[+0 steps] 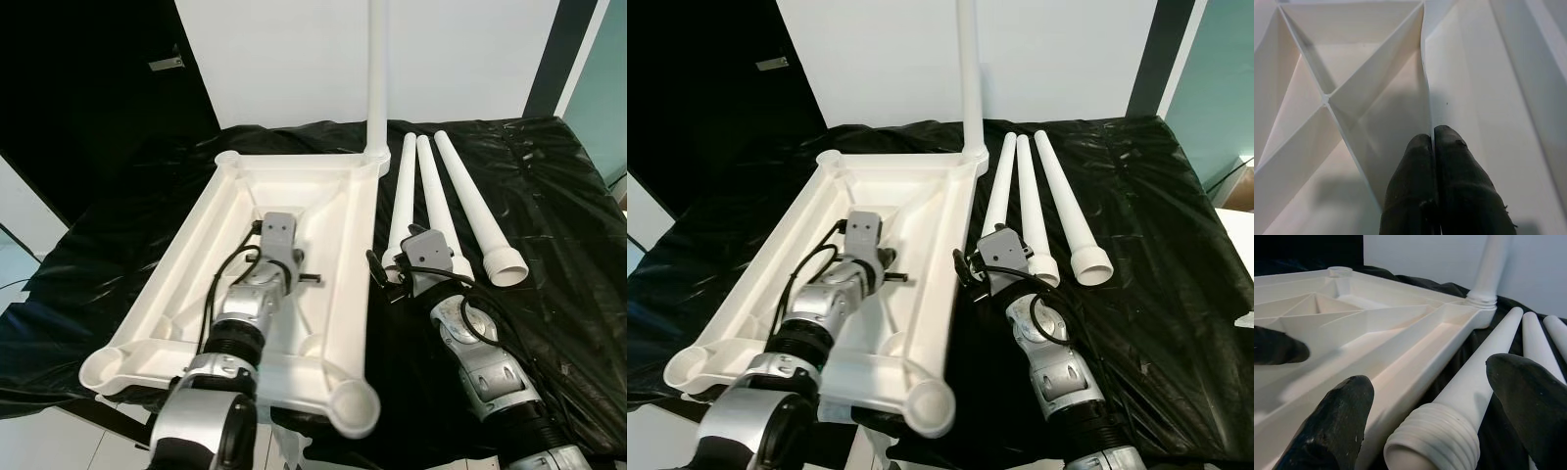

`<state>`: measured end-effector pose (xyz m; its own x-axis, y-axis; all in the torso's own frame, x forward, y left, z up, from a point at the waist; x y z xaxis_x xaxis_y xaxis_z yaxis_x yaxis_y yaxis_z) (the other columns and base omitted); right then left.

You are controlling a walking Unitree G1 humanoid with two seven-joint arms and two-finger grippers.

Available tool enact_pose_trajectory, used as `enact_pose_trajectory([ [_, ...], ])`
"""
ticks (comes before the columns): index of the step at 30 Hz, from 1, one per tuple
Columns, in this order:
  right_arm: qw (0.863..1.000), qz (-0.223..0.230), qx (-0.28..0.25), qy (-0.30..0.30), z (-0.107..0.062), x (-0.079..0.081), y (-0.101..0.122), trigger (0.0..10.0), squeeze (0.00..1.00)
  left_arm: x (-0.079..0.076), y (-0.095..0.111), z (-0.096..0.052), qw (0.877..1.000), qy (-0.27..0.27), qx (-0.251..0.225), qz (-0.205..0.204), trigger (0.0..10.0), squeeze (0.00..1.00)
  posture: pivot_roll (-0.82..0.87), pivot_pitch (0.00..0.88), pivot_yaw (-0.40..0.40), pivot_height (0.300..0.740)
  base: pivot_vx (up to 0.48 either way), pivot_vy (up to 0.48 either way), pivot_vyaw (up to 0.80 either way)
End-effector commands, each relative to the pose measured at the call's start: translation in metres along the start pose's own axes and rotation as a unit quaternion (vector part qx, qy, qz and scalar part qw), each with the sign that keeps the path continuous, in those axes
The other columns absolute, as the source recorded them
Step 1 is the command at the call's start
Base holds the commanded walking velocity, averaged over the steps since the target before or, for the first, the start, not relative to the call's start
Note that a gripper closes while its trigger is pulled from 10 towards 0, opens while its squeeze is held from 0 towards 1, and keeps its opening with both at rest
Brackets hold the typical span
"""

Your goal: Building children table

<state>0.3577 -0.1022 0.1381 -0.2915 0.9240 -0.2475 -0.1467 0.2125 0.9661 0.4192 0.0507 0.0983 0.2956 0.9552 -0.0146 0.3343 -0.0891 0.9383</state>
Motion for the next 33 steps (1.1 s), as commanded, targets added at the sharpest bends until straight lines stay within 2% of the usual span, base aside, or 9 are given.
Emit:
enact_pose_trajectory([
  [1,1.0,0.001,-0.005,0.007,0.001,0.004,0.003,10.0,0.0,-0.008,0.029,-0.002,0.997,-0.02,-0.075,-0.001,4.7,0.0,0.01,0.0,0.118,0.74,0.0,0.0,0.0],
  [2,1.0,0.001,-0.005,0.007,0.001,0.004,0.003,10.0,0.0,-0.008,0.029,-0.002,0.997,-0.02,-0.075,-0.001,4.7,0.0,0.01,0.0,0.118,0.74,0.0,0.0,0.0],
  [3,1.0,0.001,-0.006,0.006,0.001,0.003,0.003,10.0,0.0,-0.012,0.029,-0.004,0.996,-0.034,-0.084,0.004,10.0,0.0,0.01,0.0,0.118,0.74,0.0,0.0,0.0],
  [11,1.0,0.002,-0.006,0.006,-0.001,0.003,0.003,10.0,0.0,-0.007,0.033,-0.017,0.99,-0.05,-0.129,0.033,10.0,0.0,0.02,0.0,0.11,0.74,0.0,0.0,0.0],
  [12,1.0,0.003,-0.007,0.006,-0.001,0.004,0.004,10.0,0.0,-0.005,0.039,-0.027,0.984,-0.068,-0.162,0.029,10.0,1.0,0.02,0.0,0.107,0.74,0.0,0.0,0.0],
  [18,1.0,0.003,-0.007,0.009,-0.001,0.004,0.004,10.0,0.0,-0.017,0.053,-0.063,0.958,-0.17,-0.232,0.004,10.0,1.0,0.04,0.0,0.096,0.74,0.0,0.0,0.0],
  [21,1.0,0.003,-0.008,0.01,0.0,0.005,0.004,10.0,0.0,-0.024,0.054,-0.077,0.946,-0.213,-0.245,0.01,10.0,0.79,0.04,0.0,0.094,0.74,0.0,0.0,0.0],
  [22,1.0,0.004,-0.009,0.009,0.0,0.004,0.005,10.0,0.0,-0.03,0.053,-0.09,0.936,-0.246,-0.25,0.027,10.0,0.0,0.04,0.0,0.091,0.74,0.0,0.0,0.0],
  [33,0.988,0.099,-0.097,-0.072,-0.019,-0.016,0.037,10.0,0.0,-0.019,0.023,-0.115,0.936,-0.262,-0.221,0.083,10.0,0.0,0.04,0.0,0.093,0.74,0.0,0.0,0.0],
])
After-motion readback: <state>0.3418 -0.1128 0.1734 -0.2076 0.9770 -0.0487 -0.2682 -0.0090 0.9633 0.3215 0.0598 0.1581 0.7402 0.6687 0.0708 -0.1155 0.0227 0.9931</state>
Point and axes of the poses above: a point about 5 cm out from each wrist's last joint towards the gripper, its own z axis pointing out of the wrist towards the gripper, its own y axis along the axis of the wrist's last joint, x = y × z, the point moved 6 cm from there along z, pointing out of the wrist towards the gripper, and after that the axes turned 8 degrees about z, right-handed, at the moved point
